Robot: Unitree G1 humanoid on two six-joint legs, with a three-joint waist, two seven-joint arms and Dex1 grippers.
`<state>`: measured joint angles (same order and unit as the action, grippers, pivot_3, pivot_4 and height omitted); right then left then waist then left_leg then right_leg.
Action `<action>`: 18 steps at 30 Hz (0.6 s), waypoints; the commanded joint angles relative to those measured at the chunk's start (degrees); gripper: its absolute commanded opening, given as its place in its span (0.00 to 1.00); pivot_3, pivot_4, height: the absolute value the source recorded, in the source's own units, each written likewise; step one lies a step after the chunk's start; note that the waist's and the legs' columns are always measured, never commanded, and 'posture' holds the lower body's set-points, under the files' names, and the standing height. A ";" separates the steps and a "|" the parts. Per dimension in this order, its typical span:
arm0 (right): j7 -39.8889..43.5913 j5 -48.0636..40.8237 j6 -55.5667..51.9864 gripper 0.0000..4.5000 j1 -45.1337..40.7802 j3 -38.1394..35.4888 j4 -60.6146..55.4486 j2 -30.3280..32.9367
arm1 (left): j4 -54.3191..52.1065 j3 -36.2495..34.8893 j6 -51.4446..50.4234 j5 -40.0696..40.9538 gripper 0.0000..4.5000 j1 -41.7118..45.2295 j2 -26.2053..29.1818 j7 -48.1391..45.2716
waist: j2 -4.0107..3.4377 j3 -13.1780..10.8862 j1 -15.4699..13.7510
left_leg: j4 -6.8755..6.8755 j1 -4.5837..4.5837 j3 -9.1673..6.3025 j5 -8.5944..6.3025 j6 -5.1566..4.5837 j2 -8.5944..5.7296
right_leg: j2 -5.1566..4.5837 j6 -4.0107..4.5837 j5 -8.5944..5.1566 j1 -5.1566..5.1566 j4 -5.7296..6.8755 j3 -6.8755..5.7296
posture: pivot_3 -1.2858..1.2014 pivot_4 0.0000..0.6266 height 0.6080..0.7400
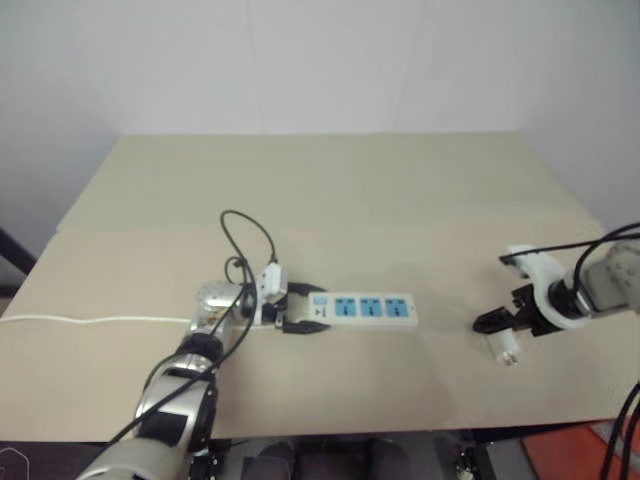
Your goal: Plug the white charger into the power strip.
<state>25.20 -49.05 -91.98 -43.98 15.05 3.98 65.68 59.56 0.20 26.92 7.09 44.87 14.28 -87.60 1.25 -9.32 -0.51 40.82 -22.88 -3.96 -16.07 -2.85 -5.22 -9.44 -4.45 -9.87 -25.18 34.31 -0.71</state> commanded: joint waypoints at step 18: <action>0.40 1.71 -0.52 0.41 -1.97 2.72 2.98 -2.03 | -0.37 1.05 -0.99 -0.49 0.72 -0.20 0.88 1.86 | -0.03 0.02 0.02 | 0.03 0.04 0.01 0.00 -0.01 0.00 | 0.00 0.00 0.00 0.02 0.11 0.01 | 0.52 0.24 1.00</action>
<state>25.47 -48.01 -91.98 -44.53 18.05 7.00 63.54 59.36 0.62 26.08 7.12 44.88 14.38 -86.93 1.21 -9.30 -0.49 40.86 -22.84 -3.96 -16.08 -2.86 -5.23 -9.44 -4.45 -9.87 -25.16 34.43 -0.70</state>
